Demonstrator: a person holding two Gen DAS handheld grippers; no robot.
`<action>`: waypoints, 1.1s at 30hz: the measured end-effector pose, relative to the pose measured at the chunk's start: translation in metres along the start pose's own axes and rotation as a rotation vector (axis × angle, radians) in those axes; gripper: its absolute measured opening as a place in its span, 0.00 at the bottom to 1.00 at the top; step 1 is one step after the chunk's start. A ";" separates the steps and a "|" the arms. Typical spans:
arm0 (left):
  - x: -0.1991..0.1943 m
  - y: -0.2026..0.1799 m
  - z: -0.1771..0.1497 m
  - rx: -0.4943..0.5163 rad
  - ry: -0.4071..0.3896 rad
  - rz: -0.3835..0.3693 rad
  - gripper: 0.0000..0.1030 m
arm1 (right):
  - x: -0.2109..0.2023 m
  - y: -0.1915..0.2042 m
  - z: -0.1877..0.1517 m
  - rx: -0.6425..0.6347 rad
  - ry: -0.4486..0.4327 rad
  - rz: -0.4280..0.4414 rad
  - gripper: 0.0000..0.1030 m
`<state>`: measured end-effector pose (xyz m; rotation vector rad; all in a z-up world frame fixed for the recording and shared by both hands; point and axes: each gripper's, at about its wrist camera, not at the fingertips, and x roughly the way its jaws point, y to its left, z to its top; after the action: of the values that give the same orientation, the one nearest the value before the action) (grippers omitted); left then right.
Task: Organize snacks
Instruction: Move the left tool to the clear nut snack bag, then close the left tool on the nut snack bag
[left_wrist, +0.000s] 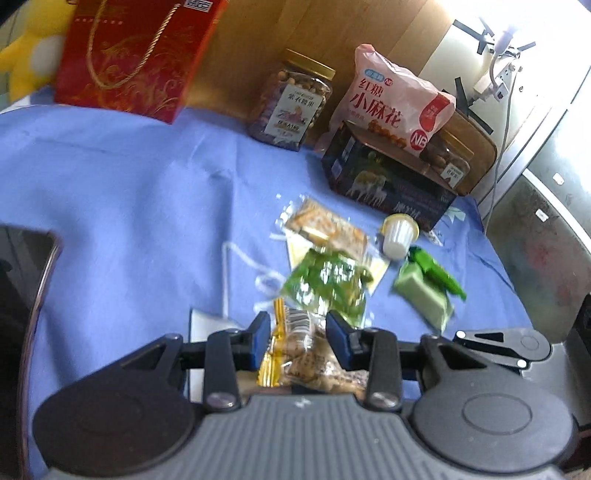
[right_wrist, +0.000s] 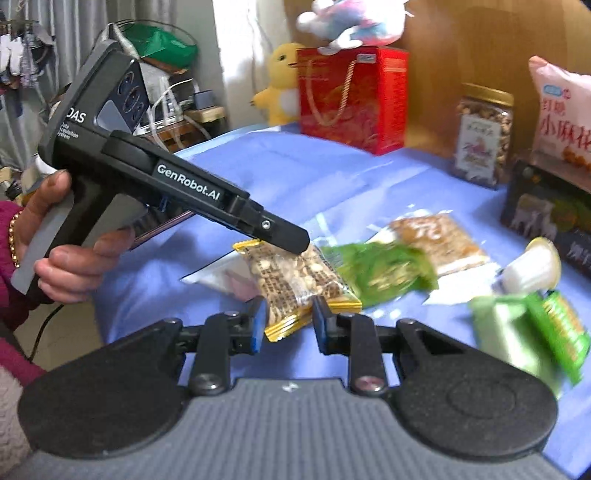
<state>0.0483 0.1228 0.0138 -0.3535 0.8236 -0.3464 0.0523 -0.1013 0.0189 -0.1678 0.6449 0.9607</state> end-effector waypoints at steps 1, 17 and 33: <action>-0.003 -0.001 -0.004 0.008 -0.003 0.008 0.33 | -0.001 0.002 -0.002 0.005 0.003 0.014 0.31; -0.024 0.000 -0.024 0.031 -0.044 0.064 0.50 | -0.007 0.022 -0.029 0.016 -0.043 -0.056 0.55; -0.003 -0.027 -0.041 0.077 0.014 -0.014 0.45 | 0.000 0.027 -0.036 -0.014 -0.055 -0.129 0.47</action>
<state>0.0106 0.0932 0.0014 -0.2851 0.8192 -0.3935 0.0150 -0.1000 -0.0061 -0.1927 0.5704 0.8433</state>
